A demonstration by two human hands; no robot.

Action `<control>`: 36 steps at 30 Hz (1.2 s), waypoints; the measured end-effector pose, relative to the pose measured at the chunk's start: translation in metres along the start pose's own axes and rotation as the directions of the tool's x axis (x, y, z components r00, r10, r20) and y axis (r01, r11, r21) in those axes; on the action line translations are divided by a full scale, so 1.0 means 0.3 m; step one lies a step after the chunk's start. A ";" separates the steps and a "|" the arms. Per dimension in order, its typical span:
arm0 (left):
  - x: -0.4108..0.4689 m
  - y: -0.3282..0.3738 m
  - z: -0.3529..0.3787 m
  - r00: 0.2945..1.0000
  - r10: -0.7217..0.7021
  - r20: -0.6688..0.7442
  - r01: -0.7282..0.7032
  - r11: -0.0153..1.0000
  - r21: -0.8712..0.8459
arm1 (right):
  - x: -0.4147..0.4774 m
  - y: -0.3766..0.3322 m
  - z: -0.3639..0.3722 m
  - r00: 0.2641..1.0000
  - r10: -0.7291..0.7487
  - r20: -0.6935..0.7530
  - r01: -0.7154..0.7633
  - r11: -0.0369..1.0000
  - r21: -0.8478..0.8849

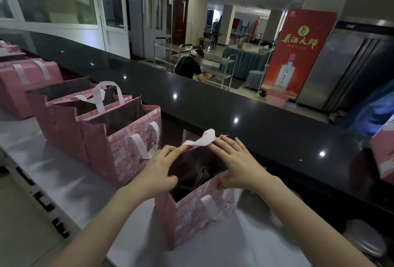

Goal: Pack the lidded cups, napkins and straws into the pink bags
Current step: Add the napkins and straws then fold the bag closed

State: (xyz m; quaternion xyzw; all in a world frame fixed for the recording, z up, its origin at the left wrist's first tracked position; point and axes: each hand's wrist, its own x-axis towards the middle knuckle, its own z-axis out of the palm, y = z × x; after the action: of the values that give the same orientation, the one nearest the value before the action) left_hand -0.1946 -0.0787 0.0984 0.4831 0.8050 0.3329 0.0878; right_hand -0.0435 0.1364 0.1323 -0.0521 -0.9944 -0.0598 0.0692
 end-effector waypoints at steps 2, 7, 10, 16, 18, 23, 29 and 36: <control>0.000 -0.008 -0.003 1.000 0.005 0.012 -0.005 0.999 -0.038 | 0.022 0.003 -0.008 1.000 -0.001 0.016 0.002 0.999 -0.034; -0.009 -0.010 -0.006 1.000 0.006 -0.012 -0.008 0.991 -0.133 | 0.061 0.016 -0.014 0.996 0.022 0.085 -0.020 0.999 -0.031; -0.019 0.009 -0.013 0.998 0.003 -0.064 -0.016 0.982 -0.187 | 0.056 0.018 -0.003 0.998 0.049 0.033 -0.048 0.999 -0.014; -0.058 0.052 0.023 0.998 -0.065 -0.011 0.065 0.998 0.001 | 0.039 0.028 0.039 0.987 0.147 0.065 -0.153 0.982 0.110; -0.063 0.070 0.048 0.996 -0.082 -0.035 0.081 0.996 -0.025 | 0.028 0.046 0.041 0.987 0.150 0.062 -0.160 0.960 0.231; -0.027 0.092 0.056 0.998 -0.026 -0.048 0.023 0.998 -0.058 | 0.002 0.083 0.034 0.987 0.140 0.081 -0.161 0.856 0.492; -0.008 0.061 0.032 0.992 -0.025 -0.123 0.015 0.996 -0.085 | -0.056 0.173 -0.010 0.971 0.142 0.192 -0.189 0.949 0.254; -0.017 0.079 0.106 0.975 0.042 -0.220 -0.062 0.994 -0.087 | -0.144 0.174 0.009 0.980 0.197 0.033 -0.198 0.935 0.293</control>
State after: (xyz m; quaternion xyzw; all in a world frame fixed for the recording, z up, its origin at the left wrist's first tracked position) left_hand -0.1603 -0.0612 0.0879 0.4600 0.7804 0.4233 0.0130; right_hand 0.0045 0.1840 0.1293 -0.1410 -0.9820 0.0964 0.0801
